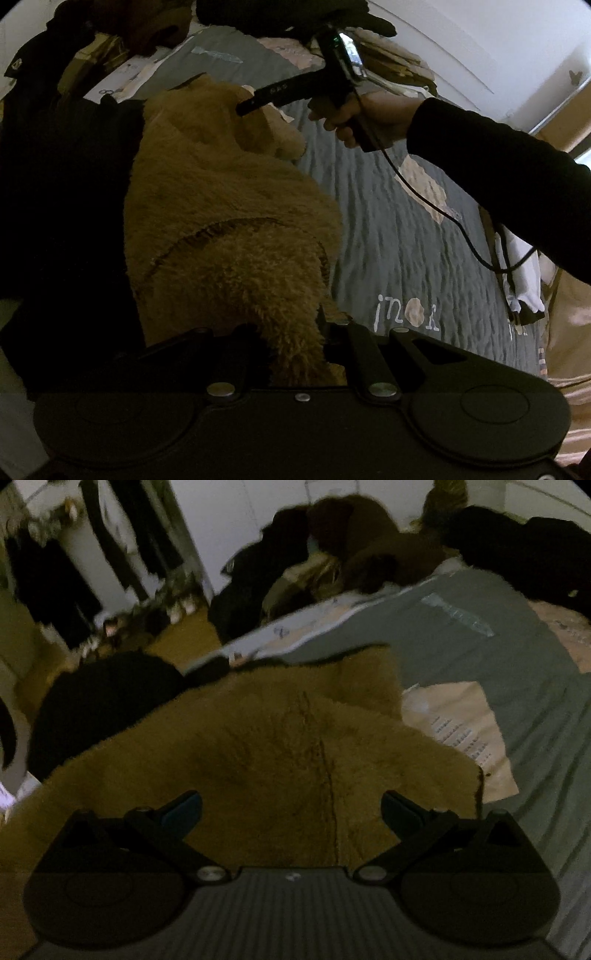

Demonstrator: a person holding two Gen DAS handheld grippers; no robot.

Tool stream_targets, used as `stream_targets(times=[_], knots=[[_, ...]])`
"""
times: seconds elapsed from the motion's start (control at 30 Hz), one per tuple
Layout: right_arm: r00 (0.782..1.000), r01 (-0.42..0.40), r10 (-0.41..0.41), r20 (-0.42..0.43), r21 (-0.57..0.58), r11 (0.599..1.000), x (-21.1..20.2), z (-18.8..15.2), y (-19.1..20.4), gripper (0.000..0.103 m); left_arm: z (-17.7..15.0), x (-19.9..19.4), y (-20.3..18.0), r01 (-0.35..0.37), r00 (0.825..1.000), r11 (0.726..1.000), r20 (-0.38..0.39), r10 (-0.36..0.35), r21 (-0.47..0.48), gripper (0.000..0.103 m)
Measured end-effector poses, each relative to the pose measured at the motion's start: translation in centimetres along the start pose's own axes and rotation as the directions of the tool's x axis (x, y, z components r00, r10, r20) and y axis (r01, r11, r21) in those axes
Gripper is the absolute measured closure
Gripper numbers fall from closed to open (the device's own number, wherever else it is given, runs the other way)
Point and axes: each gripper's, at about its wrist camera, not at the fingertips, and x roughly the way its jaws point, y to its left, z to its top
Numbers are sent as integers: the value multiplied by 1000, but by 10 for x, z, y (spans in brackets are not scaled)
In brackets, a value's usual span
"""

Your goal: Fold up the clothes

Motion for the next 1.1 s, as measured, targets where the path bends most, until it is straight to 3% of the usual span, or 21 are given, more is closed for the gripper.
stream_targets(times=[0.17,0.27,0.33,0.37,0.4,0.47,0.87,1.1], knots=[[1000,-14,13,-26,-16,1000,25,3,1,3,3,2,5,-4,1000,1000,-5,4,-16,93],[998,-34,34,-54,-14,999,39,1,-1,8,4,3,7,-7,1000,1000,-9,7,-24,93],[997,-43,42,-67,-7,999,45,0,-2,21,5,4,9,-9,1000,1000,-12,8,-30,93],[997,-48,48,-64,-1,999,47,-1,-3,39,6,4,9,-10,1000,999,-13,9,-33,93],[998,-35,36,-54,5,999,46,-2,-5,65,6,5,10,-10,1000,999,-14,10,-36,93],[1000,-2,2,-31,19,1000,44,-4,-8,86,7,5,11,-12,1000,999,-17,12,-40,92],[999,11,-15,46,79,997,2,-6,-14,93,13,5,11,-29,1000,999,-4,29,-23,93],[992,15,-35,121,165,986,-64,-16,-22,93,18,3,-2,-29,999,999,24,29,32,92]])
